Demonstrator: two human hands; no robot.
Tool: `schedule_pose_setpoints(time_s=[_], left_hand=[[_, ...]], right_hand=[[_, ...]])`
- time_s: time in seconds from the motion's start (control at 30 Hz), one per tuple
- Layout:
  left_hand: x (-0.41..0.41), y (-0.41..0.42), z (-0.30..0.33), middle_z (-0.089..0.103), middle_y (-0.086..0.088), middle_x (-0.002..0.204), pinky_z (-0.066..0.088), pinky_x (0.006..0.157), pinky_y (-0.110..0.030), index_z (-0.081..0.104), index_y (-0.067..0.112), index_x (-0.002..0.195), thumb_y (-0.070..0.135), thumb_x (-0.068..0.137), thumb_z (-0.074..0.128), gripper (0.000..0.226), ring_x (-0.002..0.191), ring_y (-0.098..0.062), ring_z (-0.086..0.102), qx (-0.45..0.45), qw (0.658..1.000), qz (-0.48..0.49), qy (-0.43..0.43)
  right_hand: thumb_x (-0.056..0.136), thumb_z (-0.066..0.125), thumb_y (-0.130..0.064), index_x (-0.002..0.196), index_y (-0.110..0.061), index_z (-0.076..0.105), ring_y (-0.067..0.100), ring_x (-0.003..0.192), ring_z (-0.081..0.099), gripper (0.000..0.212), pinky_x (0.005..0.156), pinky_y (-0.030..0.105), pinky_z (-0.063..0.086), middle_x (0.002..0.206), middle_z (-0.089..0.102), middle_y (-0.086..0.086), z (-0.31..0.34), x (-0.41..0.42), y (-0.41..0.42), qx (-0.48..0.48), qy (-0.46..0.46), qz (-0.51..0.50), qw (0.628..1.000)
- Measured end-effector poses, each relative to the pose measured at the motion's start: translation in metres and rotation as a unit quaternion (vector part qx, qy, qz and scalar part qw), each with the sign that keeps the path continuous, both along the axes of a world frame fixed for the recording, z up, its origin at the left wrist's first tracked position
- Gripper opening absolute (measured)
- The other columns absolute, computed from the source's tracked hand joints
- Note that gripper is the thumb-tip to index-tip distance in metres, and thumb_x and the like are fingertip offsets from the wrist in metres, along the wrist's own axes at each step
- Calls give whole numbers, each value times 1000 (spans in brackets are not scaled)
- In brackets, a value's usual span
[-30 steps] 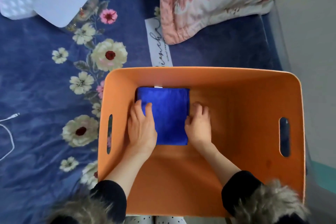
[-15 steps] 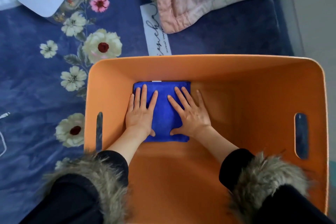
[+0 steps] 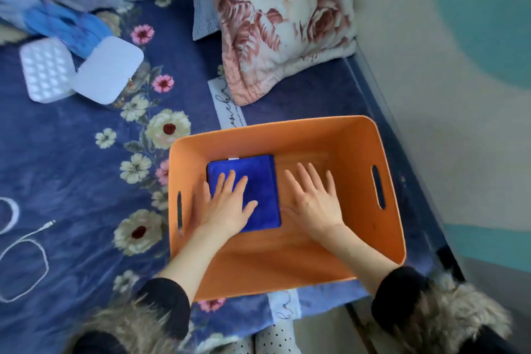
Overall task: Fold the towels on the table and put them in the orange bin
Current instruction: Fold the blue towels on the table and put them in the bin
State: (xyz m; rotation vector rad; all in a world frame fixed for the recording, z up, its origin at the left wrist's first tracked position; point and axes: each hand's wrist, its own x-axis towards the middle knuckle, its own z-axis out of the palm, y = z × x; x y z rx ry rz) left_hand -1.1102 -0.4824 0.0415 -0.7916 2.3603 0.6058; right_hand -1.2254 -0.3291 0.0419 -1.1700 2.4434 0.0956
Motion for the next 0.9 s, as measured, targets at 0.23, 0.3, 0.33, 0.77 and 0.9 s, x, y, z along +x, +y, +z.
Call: schedule_pose_setpoints(time_s=[0.23, 0.3, 0.33, 0.77, 0.9], left_hand=[[-17, 40, 121, 10, 1, 158, 5, 117, -46, 21, 29, 147, 46, 97, 33, 54, 145, -19, 3, 26, 974, 4, 223], [-20, 57, 151, 12, 1, 158, 5, 117, -44, 22, 29, 146, 45, 97, 34, 53, 145, -18, 4, 41, 961, -42, 270], [-20, 67, 164, 12, 1, 158, 5, 117, -44, 23, 30, 146, 44, 97, 35, 53, 145, -17, 4, 51, 954, -64, 289], [42, 230, 268, 17, 4, 156, 7, 115, -44, 25, 33, 145, 42, 96, 40, 52, 145, -16, 11, 89, 798, -455, 385], [89, 300, 291, 20, 2, 155, 9, 115, -45, 27, 33, 145, 42, 95, 43, 53, 144, -19, 14, 146, 716, -555, 398]], right_hand=[[88, 48, -53, 148, -26, 20, 26, 145, 12, 71, 115, 52, 4, 156, 18, 5, 128, 6, 50, -106, 107, -162, 975], [88, 50, -51, 147, -24, 25, 27, 144, 17, 70, 114, 53, 8, 155, 23, 7, 158, 19, 72, -123, 136, -210, 960], [88, 49, -52, 147, -24, 25, 27, 144, 18, 70, 114, 53, 9, 155, 24, 8, 171, 28, 85, -125, 148, -232, 953], [88, 44, -57, 148, -34, 15, 20, 145, 6, 70, 114, 49, 3, 158, 11, 1, 264, 241, 255, -124, 245, -577, 769], [89, 38, -60, 148, -36, 7, 20, 146, 1, 70, 115, 53, 1, 159, 4, 1, 286, 330, 300, -88, 273, -659, 695]])
